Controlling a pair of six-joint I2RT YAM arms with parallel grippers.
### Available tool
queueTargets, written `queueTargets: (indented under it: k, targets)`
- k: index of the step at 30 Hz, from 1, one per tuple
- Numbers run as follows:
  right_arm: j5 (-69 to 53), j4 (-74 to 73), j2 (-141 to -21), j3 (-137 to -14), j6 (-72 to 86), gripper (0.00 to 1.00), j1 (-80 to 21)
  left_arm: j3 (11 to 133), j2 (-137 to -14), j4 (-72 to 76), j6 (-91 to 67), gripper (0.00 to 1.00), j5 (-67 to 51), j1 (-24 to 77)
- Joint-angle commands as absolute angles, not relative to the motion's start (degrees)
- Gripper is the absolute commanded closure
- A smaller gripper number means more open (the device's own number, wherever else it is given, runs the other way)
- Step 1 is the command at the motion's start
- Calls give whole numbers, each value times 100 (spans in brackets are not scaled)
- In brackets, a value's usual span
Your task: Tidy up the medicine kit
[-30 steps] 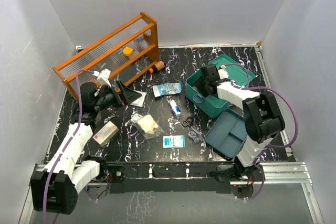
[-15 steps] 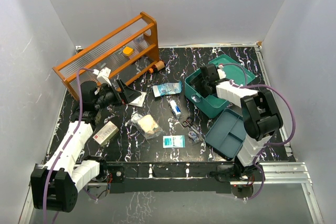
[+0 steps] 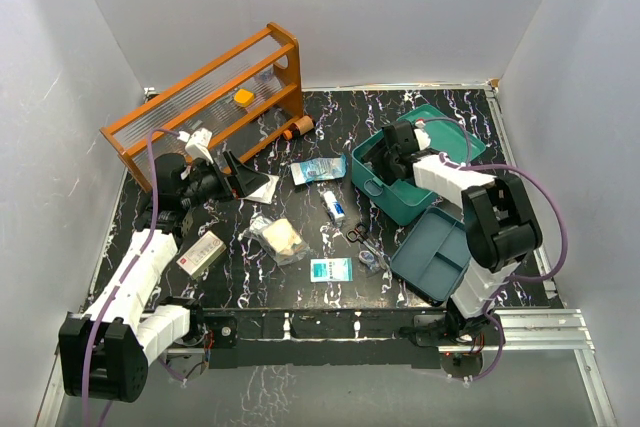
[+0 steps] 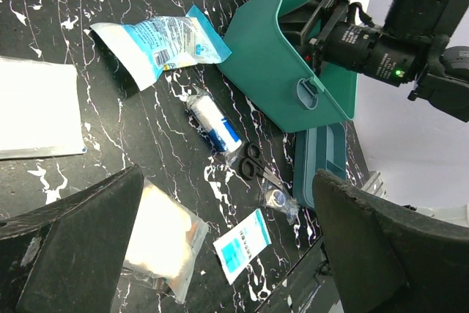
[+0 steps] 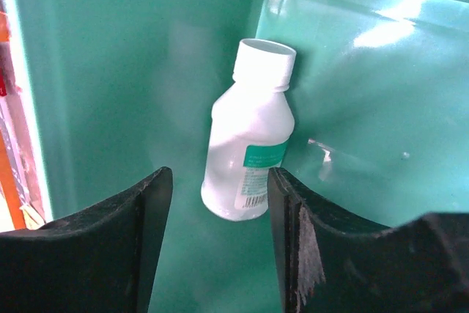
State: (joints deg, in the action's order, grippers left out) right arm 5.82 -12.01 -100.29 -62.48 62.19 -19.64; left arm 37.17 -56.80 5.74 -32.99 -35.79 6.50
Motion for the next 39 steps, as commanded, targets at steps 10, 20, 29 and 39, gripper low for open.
queueTargets:
  k: [10, 20, 29, 39]
  targets:
    - [814, -1674, -8685, -6452, 5435, 40, -1977, 4290, -5690, 466, -3089, 1, -3736, 668]
    - [-23, -1547, -8482, -7051, 4134, 41, -2215, 4624, -5624, 320, -2742, 1, -3515, 822]
    - [645, -1055, -9654, -8068, 4999, 42, -2879, 4494, -5234, 191, -2787, 1, -2959, 844]
    - [2396, -1971, -11963, -10207, 6348, 40, -3354, 4277, -4621, -539, -3039, 1, -2007, 844]
